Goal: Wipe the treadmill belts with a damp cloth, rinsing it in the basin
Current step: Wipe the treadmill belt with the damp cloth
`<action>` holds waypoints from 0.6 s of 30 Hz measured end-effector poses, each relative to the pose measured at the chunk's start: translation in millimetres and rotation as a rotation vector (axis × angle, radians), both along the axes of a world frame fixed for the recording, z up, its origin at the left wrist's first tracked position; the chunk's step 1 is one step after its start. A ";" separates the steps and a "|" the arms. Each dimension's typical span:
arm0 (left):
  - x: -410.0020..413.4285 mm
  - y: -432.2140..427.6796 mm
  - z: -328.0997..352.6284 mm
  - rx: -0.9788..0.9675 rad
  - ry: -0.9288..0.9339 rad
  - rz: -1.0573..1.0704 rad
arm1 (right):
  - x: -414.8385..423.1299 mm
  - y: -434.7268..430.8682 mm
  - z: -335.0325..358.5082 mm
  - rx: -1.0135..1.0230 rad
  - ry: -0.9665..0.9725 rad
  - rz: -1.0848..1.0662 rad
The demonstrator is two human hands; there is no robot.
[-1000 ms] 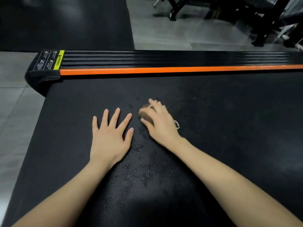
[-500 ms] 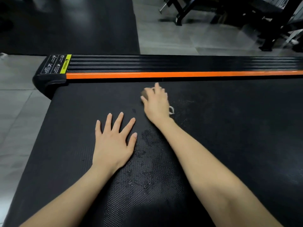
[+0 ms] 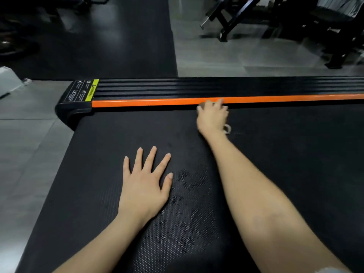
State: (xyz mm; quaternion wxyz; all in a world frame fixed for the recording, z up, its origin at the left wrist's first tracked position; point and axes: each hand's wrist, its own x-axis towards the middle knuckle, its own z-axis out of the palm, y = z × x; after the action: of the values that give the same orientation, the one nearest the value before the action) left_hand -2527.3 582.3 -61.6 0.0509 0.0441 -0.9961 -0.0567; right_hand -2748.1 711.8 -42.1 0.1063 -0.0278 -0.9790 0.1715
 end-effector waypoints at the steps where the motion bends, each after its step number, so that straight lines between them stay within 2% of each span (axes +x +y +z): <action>1: 0.0 0.5 0.8 0.004 0.001 0.003 | 7.1 -20.9 -1.3 0.002 0.005 0.093; 4: 0.2 -0.1 0.9 0.011 -0.009 -0.011 | 22.0 -53.1 -3.6 0.007 -0.004 0.282; 7: 1.2 -3.6 0.1 0.020 0.005 -0.020 | 13.7 -27.6 0.1 0.072 0.001 0.415; 11: 2.9 -2.8 0.2 0.023 0.003 -0.021 | -9.3 34.1 -3.2 0.085 0.068 0.242; 14: 1.0 -0.5 0.6 0.029 0.001 -0.013 | -10.1 44.0 -5.3 -0.002 0.060 0.125; 16: 1.1 1.3 1.6 0.022 -0.003 -0.008 | 1.4 24.9 -3.6 -0.001 0.085 0.165; 18: 1.7 1.1 2.2 0.016 -0.017 -0.006 | 21.6 9.1 -4.5 0.014 0.110 0.330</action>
State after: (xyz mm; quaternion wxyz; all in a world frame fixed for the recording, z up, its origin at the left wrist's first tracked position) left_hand -2525.6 583.4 -59.3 0.0421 0.0420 -0.9961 -0.0646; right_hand -2726.5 720.9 -46.6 0.1302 0.1433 -0.9643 0.1809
